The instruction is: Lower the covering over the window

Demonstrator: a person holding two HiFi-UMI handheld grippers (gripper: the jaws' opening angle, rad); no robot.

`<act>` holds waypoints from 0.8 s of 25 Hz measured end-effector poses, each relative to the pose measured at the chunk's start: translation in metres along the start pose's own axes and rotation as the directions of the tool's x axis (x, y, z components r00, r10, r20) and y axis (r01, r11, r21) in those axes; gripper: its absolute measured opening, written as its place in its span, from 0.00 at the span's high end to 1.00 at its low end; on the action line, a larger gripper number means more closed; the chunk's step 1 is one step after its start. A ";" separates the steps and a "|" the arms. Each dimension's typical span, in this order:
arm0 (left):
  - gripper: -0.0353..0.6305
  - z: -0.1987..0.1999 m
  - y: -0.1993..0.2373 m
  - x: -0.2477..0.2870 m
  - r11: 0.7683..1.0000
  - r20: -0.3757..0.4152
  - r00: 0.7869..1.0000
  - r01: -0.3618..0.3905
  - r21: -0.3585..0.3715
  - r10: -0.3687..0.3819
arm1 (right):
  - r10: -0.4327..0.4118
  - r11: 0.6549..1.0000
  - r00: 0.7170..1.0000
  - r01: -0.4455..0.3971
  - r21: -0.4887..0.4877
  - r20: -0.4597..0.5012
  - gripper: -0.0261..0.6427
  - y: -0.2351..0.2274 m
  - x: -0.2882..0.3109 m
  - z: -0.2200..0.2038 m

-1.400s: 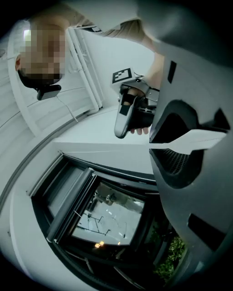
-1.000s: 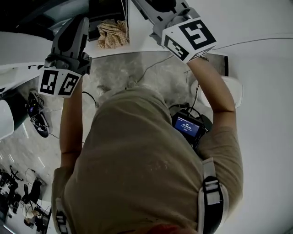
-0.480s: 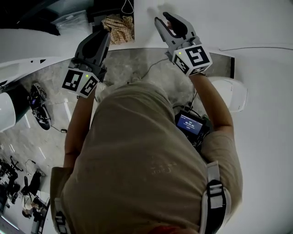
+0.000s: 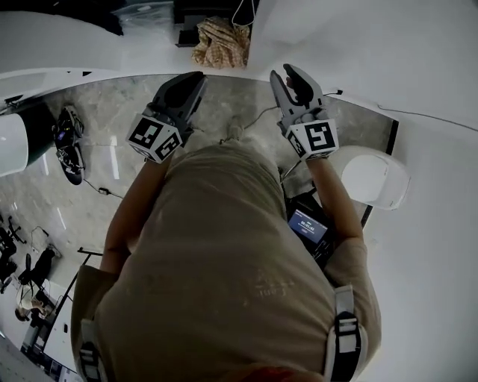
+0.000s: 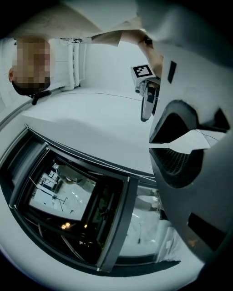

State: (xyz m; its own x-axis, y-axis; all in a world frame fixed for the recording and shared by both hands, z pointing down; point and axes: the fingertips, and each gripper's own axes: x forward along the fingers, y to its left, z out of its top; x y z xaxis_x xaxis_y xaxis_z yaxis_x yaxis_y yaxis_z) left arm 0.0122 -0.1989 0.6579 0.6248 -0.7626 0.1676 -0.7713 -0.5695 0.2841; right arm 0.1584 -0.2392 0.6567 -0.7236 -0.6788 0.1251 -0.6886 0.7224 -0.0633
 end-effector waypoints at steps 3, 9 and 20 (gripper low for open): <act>0.91 -0.017 0.018 -0.020 1.000 -0.045 0.999 -0.009 -0.016 0.008 | -0.015 0.999 1.000 0.016 0.052 -0.012 0.81 0.020 0.013 -0.013; 0.91 -0.025 0.057 -0.080 0.999 -0.056 0.998 -0.006 -0.035 0.004 | -0.028 0.999 0.999 0.030 0.035 -0.034 0.81 0.083 0.040 -0.011; 0.91 -0.017 0.111 -0.215 0.994 -0.009 0.997 0.069 -0.089 -0.070 | -0.027 0.999 0.998 0.024 -0.048 -0.057 0.81 0.248 0.086 0.026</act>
State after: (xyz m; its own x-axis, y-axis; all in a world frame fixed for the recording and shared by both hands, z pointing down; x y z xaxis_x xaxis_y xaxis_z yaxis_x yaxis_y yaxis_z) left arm -0.2063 -0.0929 0.6695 0.6785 -0.7178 0.1562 -0.7126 -0.5913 0.3776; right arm -0.0758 -0.1223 0.6265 -0.7009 -0.6894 0.1831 -0.7028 0.7113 -0.0122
